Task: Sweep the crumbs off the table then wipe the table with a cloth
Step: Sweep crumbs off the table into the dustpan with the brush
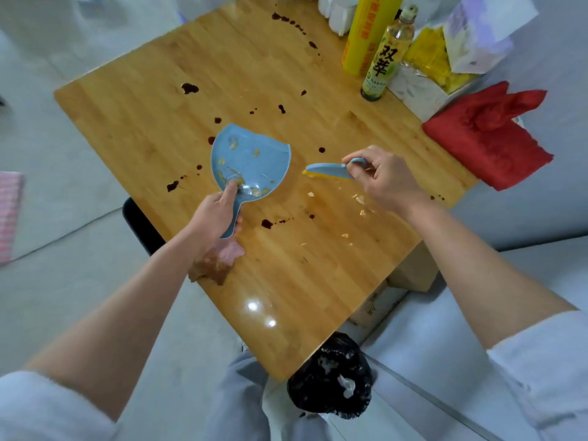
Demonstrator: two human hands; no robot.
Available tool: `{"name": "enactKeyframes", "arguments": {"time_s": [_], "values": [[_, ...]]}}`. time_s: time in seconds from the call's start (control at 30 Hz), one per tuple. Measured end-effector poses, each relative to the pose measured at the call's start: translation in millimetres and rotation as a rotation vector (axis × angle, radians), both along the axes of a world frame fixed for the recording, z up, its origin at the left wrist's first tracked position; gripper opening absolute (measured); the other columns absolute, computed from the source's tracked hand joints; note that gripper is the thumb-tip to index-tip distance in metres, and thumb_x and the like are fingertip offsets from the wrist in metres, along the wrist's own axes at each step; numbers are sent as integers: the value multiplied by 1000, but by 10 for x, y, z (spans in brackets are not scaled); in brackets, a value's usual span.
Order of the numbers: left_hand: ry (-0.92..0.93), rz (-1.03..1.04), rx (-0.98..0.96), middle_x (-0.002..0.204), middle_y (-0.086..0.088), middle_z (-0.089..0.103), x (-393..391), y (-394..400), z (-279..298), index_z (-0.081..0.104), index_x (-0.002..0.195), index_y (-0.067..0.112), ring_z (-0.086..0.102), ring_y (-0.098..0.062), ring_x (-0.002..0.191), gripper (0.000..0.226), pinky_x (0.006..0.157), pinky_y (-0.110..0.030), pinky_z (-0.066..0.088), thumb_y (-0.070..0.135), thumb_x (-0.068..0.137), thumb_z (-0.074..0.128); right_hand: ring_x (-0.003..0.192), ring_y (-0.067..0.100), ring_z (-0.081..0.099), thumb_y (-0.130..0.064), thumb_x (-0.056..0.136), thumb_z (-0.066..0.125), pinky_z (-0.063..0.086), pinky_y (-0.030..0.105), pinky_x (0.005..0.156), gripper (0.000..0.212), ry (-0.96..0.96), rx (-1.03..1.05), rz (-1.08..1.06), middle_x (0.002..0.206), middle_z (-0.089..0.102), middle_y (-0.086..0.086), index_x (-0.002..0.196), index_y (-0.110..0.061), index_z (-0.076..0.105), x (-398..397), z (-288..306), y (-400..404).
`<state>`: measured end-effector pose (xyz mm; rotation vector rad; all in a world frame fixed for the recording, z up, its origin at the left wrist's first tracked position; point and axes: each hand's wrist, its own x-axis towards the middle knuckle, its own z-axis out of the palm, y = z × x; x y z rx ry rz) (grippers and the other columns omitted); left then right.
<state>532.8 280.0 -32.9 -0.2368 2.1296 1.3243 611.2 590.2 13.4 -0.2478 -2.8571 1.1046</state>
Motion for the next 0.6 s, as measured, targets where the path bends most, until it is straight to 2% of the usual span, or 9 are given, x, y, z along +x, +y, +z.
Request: {"name": "enactKeyframes", "arguments": {"time_s": [0.1,0.2,0.3,0.47,0.6], "values": [[-16,-1,14,48,4,59,-41,-83,-27,58,70,9,51,-8,37,64,38,-16,40,61,101,35,75,15,59,-22,97,64,46,15,66,14,-24,-5,-5,97,64,1,105,-19,75,-124,-32,-91],[-34,-3,17,50,3,58,-101,-135,-57,57,69,11,50,-8,38,64,40,-19,39,63,100,35,80,19,63,-18,95,67,54,25,75,11,-60,-21,-29,99,64,1,102,-18,76,-165,-95,-117],[-57,-10,6,52,3,59,-116,-147,-110,59,70,12,51,-8,39,65,39,-18,40,66,98,36,84,17,63,-15,94,67,53,20,76,11,-110,-32,1,101,64,-1,102,-17,75,-199,-191,-198],[-68,-30,3,52,2,61,-103,-75,-219,60,71,12,55,-9,41,66,38,-16,41,66,98,34,82,19,59,-7,92,62,44,9,68,12,-155,12,-11,101,62,4,98,-11,72,-104,-328,-118],[-110,-32,47,57,-1,61,-81,62,-269,60,76,11,56,-12,44,64,44,-23,46,64,99,34,73,6,55,-10,91,61,40,7,63,13,-135,1,-99,96,61,-3,94,-18,71,82,-266,103]]}}
